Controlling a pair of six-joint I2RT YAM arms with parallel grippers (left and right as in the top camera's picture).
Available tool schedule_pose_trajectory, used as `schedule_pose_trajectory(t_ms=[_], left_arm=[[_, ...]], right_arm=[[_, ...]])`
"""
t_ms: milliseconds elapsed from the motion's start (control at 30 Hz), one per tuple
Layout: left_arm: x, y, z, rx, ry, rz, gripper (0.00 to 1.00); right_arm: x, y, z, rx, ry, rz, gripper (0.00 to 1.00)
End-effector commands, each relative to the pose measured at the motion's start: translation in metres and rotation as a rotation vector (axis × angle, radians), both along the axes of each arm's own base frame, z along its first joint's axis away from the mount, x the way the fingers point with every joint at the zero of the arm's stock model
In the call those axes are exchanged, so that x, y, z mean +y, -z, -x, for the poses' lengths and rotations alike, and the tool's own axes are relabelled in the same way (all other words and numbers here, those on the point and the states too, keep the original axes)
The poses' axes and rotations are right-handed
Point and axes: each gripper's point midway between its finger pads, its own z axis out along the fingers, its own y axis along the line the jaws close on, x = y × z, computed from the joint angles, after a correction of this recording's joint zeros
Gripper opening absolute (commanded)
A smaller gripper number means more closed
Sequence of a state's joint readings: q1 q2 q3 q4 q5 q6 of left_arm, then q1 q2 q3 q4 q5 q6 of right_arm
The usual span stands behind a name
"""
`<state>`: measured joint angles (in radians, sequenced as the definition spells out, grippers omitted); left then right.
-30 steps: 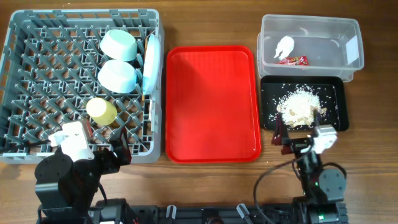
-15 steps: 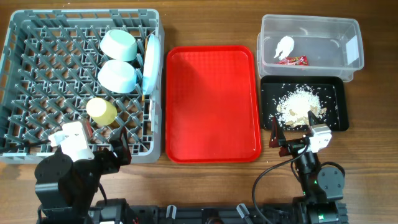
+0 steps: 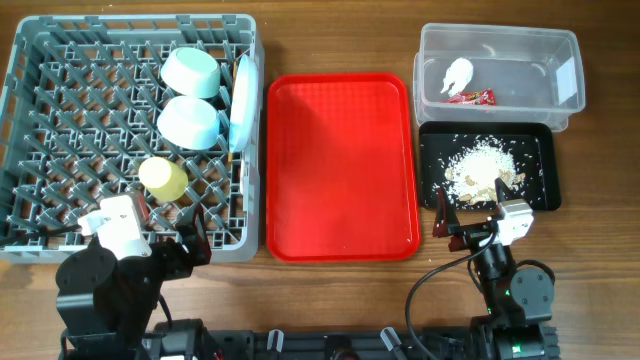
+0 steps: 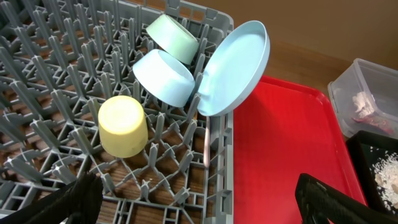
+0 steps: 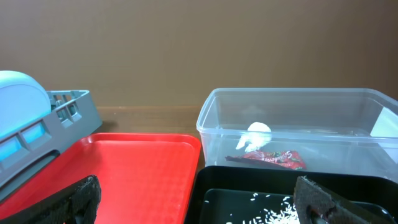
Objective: Sort waste into correct bins and load items into the dishwasher rack
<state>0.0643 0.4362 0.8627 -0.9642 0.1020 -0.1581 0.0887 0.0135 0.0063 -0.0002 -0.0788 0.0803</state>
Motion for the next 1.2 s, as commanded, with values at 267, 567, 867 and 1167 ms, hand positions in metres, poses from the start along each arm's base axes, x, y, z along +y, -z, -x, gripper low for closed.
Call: schedule_pose_trajectory(t_ms=[267,567,867,1167], left_arm=[[-0.007,0.044,-0.012,-0.197,0.027,0.013,1.0],[-0.01,0.051,-0.048,-0.555,0.05,0.026,1.0],[-0.01,0.092,-0.055,-0.492,0.068,-0.037,1.0],[-0.01,0.097,-0.055,-0.473,0.068,-0.037,1.0]], right_arm=[[0.001,-0.001,0.0,-0.009,-0.011,0.013,1.0],[0.001,-0.001,0.0,-0.009,-0.011,0.013,1.0],[0.001,-0.001,0.0,-0.009,-0.011,0.013,1.0],[0.001,-0.001,0.0,-0.009,-0.011,0.013,1.0]])
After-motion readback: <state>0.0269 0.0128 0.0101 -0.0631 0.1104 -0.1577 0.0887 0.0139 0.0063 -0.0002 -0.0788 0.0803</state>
